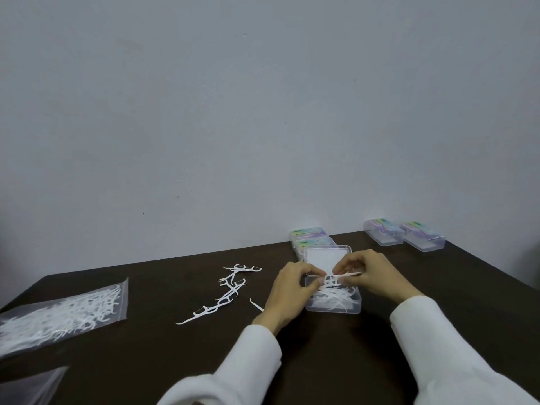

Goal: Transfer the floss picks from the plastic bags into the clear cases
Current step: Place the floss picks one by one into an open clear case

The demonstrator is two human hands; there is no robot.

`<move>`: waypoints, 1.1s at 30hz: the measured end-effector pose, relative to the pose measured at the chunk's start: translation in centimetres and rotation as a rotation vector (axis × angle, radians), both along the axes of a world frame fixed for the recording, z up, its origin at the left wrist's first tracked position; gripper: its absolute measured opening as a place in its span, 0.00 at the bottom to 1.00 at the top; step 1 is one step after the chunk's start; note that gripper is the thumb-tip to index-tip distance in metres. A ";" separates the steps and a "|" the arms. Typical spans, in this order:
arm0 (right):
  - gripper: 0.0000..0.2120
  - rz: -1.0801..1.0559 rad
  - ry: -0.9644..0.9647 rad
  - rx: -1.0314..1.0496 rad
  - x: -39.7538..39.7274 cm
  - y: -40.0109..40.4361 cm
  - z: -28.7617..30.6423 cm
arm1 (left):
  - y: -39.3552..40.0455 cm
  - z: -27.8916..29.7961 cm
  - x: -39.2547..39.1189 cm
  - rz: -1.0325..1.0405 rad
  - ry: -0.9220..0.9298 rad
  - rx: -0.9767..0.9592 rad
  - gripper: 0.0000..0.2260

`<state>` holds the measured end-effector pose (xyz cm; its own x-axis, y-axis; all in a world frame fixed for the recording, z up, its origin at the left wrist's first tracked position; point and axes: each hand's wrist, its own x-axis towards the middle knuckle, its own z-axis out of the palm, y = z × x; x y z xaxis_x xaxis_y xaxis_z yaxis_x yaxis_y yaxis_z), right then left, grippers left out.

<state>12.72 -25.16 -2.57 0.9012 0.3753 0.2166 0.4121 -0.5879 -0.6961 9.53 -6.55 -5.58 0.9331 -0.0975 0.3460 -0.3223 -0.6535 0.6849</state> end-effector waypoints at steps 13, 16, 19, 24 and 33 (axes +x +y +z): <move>0.07 0.055 -0.056 -0.120 -0.2 0.3 -0.1 | 0.4 0.0 0.1 -0.038 -0.006 0.060 0.09; 0.06 0.080 -0.033 -0.226 0.0 0.1 -0.2 | 0.6 0.3 0.2 -0.054 0.017 0.096 0.12; 0.08 0.105 0.007 -0.271 0.0 0.2 -0.2 | 0.9 0.9 0.3 -0.068 0.030 0.137 0.15; 0.08 0.077 -0.040 -0.251 0.1 0.5 -0.1 | 1.0 1.2 0.3 -0.078 0.037 0.142 0.11; 0.13 0.149 0.014 -0.372 0.2 0.8 -0.3 | 0.6 1.6 0.2 -0.090 0.061 0.231 0.13</move>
<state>12.95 -24.31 -2.85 0.8331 0.5523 0.0298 0.5038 -0.7356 -0.4528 9.72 -5.91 -3.98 0.9355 -0.2509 0.2487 -0.3490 -0.7654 0.5407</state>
